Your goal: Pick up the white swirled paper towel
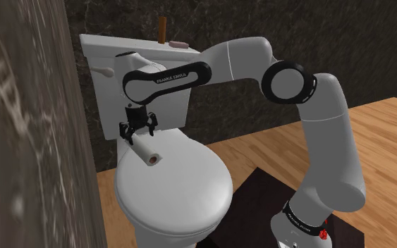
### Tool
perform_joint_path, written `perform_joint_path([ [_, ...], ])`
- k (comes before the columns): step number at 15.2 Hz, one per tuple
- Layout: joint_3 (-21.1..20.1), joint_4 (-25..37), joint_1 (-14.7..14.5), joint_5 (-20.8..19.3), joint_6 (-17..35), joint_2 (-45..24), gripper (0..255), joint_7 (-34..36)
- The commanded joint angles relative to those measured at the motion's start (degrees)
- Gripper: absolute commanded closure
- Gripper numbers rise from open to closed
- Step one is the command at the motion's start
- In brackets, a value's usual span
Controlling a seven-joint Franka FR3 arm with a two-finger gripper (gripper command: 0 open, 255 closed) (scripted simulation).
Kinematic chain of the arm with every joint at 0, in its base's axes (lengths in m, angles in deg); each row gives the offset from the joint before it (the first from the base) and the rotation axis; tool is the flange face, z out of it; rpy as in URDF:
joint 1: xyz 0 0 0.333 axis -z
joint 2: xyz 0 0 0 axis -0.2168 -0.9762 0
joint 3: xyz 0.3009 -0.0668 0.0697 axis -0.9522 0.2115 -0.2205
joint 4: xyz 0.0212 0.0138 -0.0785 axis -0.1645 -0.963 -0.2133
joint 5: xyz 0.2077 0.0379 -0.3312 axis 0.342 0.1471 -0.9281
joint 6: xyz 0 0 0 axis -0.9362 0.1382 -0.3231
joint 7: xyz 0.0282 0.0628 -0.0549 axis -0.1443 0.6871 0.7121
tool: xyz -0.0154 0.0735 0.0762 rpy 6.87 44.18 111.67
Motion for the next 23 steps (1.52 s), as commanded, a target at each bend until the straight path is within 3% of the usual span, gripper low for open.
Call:
perform_joint_path([
  [1, 0.20, 0.81, -0.27, -0.27, 0.59, -1.53, 0, 0.19],
  [8, 0.52, -0.83, -0.33, -0.80, 3.84, -3.21, 0, 0.62],
  [9, 0.53, -0.89, -0.32, -0.81, 3.92, -3.23, 255, 0.63],
  [18, 0.52, -0.82, -0.33, -0.80, 3.84, -3.22, 255, 0.62],
  [23, 0.23, 0.62, -0.27, -0.32, 0.93, -1.69, 255, 0.24],
])
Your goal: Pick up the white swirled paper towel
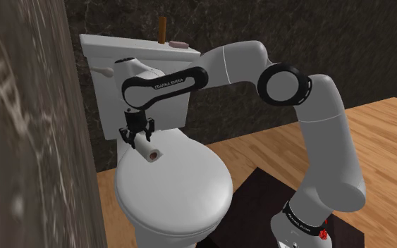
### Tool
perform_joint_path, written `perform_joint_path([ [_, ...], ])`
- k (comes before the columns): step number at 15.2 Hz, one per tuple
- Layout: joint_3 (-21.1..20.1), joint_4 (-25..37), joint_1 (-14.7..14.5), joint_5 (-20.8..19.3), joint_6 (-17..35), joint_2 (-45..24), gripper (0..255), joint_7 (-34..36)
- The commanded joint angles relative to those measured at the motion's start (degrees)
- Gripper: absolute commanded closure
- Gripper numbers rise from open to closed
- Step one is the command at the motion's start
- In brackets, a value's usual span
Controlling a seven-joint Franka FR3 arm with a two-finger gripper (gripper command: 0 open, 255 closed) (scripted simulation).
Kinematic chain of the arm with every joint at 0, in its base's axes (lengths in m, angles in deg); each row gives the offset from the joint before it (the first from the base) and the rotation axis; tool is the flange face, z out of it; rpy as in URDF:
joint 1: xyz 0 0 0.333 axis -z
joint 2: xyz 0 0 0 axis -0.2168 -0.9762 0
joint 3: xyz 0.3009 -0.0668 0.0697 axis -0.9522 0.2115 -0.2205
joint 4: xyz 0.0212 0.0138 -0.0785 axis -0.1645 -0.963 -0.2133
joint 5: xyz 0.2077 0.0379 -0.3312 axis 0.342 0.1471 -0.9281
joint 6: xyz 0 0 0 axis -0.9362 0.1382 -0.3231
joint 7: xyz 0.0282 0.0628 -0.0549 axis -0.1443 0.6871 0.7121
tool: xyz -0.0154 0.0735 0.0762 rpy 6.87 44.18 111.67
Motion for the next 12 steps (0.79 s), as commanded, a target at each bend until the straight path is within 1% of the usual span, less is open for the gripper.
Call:
perform_joint_path([
  [1, -0.10, 0.67, 0.02, 0.17, -1.16, 0.51, 255, -0.18],
  [10, -0.48, 4.54, -0.11, 0.85, -6.88, 2.47, 255, -0.84],
  [12, -0.49, 4.62, -0.11, 0.86, -6.98, 2.49, 255, -0.85],
])
